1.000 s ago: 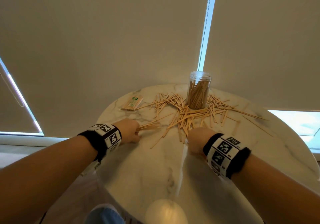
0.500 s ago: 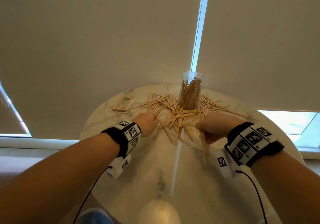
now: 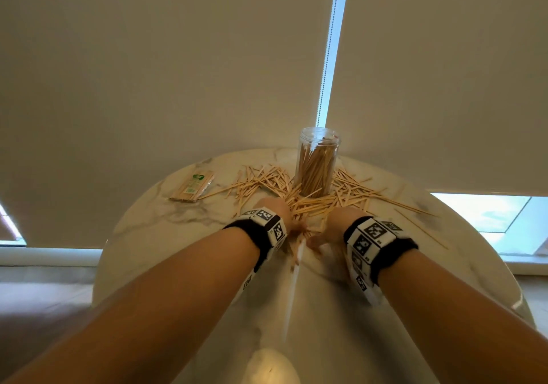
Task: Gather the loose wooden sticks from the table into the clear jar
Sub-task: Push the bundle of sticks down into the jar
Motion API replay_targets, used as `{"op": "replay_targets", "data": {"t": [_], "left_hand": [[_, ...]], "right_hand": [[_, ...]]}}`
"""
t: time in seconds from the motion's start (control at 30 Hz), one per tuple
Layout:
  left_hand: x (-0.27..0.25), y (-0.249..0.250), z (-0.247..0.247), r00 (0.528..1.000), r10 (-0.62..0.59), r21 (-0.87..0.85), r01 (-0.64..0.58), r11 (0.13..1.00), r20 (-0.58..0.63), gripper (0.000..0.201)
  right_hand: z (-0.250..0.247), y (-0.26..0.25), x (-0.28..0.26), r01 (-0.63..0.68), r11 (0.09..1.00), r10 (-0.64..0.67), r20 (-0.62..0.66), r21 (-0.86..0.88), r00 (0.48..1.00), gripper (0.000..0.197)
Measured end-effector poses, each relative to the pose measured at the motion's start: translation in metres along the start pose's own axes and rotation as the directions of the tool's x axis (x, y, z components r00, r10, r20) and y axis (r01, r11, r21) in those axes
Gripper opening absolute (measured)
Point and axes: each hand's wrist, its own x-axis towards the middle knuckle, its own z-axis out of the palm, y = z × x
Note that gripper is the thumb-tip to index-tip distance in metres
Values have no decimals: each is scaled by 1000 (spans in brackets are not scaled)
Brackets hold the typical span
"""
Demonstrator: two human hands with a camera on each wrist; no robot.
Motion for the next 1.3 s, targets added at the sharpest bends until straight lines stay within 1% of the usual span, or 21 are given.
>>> {"op": "replay_targets", "data": {"t": [0.07, 0.1, 0.13, 0.23, 0.3, 0.4, 0.47, 0.53, 0.6, 0.7, 0.77, 0.83, 0.93, 1.07, 1.13, 1.23, 1.3], "left_hand": [[1, 3, -2, 1000, 12, 11, -12, 1000, 20, 53], [2, 1, -3, 999, 10, -3, -10, 1000, 34, 48], [2, -2, -4, 999, 2, -28, -1, 1000, 44, 48], [-5, -13, -11, 997, -22, -97, 28, 995, 68, 60], [-13, -19, -13, 994, -59, -119, 69, 991, 91, 64], [-22, -29, -10, 990, -70, -98, 82, 992, 119, 76], [-27, -32, -6, 992, -57, -69, 65, 995, 114, 78], [-32, -33, -6, 994, -38, -41, 42, 998, 99, 73], [-38, -31, -11, 995, -13, 3, 13, 1000, 94, 63], [-46, -26, -14, 994, -3, 77, -6, 997, 110, 39], [-50, -22, -13, 994, 9, 106, -21, 994, 112, 31], [-53, -20, -13, 995, 33, 143, -47, 989, 99, 34], [-55, -17, -11, 995, 71, 198, -84, 977, 71, 32], [-53, -19, -9, 997, 73, 214, -77, 974, 27, 27], [-55, -21, -8, 999, 49, 229, -51, 972, 14, 32], [-60, -22, -9, 999, 30, 305, -33, 952, 17, 39], [-61, -24, -9, 999, 31, 306, -33, 952, 13, 40]], "right_hand": [[-3, -4, 2, 7, 1000, -8, 26, 16, 1000, 57], [-4, -4, 2, 26, 999, -28, 32, 37, 999, 51], [-5, -3, 2, 38, 999, -39, 35, 38, 999, 50], [-5, -2, -3, 47, 999, -47, 17, 5, 999, 53], [-2, -2, -5, 62, 998, -62, 11, -28, 998, 48], [1, -3, -10, 66, 997, -66, 13, -51, 998, 44], [4, -4, -12, 66, 996, -66, 18, -56, 998, 43], [5, -3, -13, 70, 995, -69, 17, -70, 997, 40], [5, -2, -14, 66, 995, -64, 19, -71, 998, 35], [6, -1, -18, 60, 993, -57, 38, -105, 998, 22], [7, -1, -21, 74, 989, -73, 17, -130, 997, 25], [9, -1, -23, 76, 986, -79, -10, -149, 997, 30], [14, -2, -23, 78, 982, -90, -63, -171, 994, 26], [19, 1, -22, 75, 987, -88, -89, -142, 992, 22], [21, 3, -22, 67, 990, -78, -82, -123, 994, 23], [23, 5, -21, 64, 989, -75, -85, -131, 994, 25], [24, 6, -21, 59, 992, -70, -96, -109, 993, 27]]}}
